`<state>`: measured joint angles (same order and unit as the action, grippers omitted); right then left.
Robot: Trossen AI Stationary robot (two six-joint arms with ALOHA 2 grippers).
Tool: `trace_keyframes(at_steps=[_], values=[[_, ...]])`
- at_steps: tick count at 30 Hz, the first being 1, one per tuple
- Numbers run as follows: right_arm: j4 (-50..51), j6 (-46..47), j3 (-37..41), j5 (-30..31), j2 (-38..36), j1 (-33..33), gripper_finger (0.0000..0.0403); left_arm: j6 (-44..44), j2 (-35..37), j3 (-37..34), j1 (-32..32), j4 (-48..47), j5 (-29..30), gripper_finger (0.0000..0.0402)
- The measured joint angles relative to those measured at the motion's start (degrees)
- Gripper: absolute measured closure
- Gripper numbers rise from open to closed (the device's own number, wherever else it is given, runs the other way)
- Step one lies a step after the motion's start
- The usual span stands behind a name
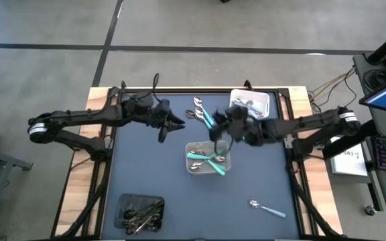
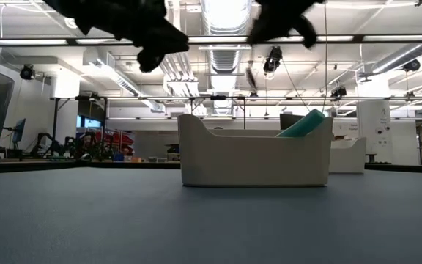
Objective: Sort silverware by color (type)
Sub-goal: Put the black spoon into the black bin
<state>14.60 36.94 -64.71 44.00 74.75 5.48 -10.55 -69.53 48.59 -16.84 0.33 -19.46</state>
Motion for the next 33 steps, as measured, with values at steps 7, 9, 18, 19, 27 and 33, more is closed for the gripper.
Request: trace_keyframes(at_steps=[7, 9, 18, 19, 27, 33], values=[[5.3, -10.9, -9.8, -4.6, 3.2, -6.3, 0.0381, -2.0, -2.2, 7.4, 2.2, -5.8, 8.4, 0.0322], [4.9, -12.4, -10.7, -6.5, 3.8, -6.7, 0.0381, -1.9, -1.8, 8.5, 2.9, -5.8, 11.9, 0.0322], [3.0, -17.0, -13.6, -7.7, 7.2, -7.4, 0.0376, -0.7, -2.0, 9.0, 3.1, -5.7, 9.4, 0.0318], [1.6, -17.1, -13.6, -8.5, 7.6, -7.5, 0.0376, -0.7, -2.2, 9.0, 3.0, -5.8, 10.0, 0.0315], [-7.4, -17.5, -13.7, -16.0, 9.7, -8.9, 0.0376, 1.2, -4.0, 9.5, 3.0, -5.2, 11.4, 0.0267], [-8.1, -17.7, -13.7, -18.2, 10.9, -9.7, 0.0376, 2.6, -4.1, 10.0, 3.0, -4.8, 15.7, 0.0234]])
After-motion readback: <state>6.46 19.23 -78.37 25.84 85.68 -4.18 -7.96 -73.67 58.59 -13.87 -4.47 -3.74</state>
